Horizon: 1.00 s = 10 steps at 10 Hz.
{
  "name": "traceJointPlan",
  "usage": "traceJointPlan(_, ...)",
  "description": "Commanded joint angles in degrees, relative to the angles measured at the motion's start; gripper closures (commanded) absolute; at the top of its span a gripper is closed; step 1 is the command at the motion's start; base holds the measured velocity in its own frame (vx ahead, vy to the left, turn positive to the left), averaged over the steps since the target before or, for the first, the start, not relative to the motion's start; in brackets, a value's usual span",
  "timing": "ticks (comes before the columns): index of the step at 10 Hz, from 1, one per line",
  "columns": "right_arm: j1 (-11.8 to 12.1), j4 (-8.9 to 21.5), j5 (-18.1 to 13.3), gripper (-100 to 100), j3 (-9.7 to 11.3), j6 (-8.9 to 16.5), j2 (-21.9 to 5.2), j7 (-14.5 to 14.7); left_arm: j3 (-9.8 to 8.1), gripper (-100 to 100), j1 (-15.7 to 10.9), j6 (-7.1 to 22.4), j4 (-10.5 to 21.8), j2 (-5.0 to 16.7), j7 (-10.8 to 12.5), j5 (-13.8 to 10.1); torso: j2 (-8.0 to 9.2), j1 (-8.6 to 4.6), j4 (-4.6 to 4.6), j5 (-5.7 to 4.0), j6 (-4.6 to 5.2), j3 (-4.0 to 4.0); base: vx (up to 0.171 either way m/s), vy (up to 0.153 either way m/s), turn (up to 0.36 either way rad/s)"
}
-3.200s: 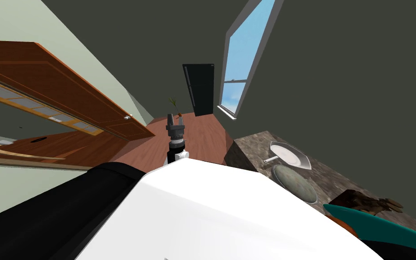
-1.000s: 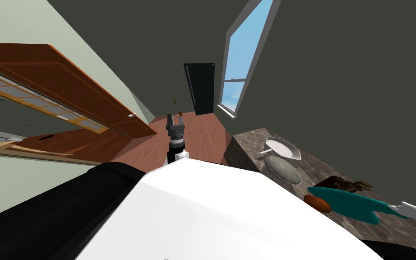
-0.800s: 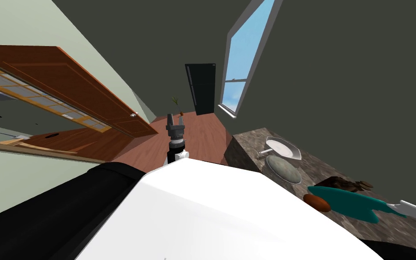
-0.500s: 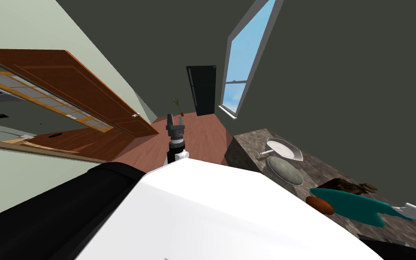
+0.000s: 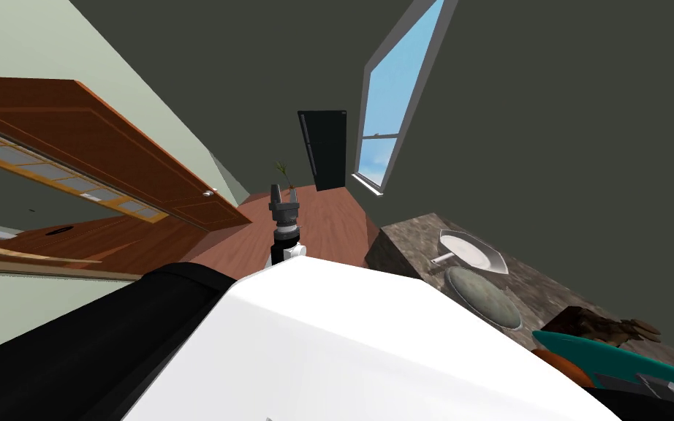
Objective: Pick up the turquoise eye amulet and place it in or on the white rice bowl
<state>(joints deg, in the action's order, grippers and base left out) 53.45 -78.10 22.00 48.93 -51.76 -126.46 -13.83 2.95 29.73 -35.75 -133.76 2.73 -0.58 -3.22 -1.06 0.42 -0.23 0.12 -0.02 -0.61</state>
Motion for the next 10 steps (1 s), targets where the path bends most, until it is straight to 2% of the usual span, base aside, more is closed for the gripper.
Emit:
traceJointPlan(1,-0.7,-0.2,0.9,100,1.3,0.1,-1.8,-0.4,0.00,0,0.0,0.0,0.0,0.0,0.0,0.0,0.00,0.00,0.00,0.00,0.00,0.00,0.188,0.079,-0.067)
traceJointPlan(8,-2.3,-1.1,2.4,100,4.4,1.9,-8.9,-3.6,0.00,0,0.0,0.0,0.0,0.0,0.0,0.0,0.03,0.18,-0.03,0.11,0.04,-0.01,0.194,0.092,-0.093)
traceJointPlan(10,-2.6,-1.3,2.6,100,4.9,2.4,-10.2,-4.3,0.01,0,0.0,0.0,0.0,0.0,0.0,0.0,-0.01,0.33,-0.05,0.14,0.05,-0.03,0.188,0.126,-0.082)
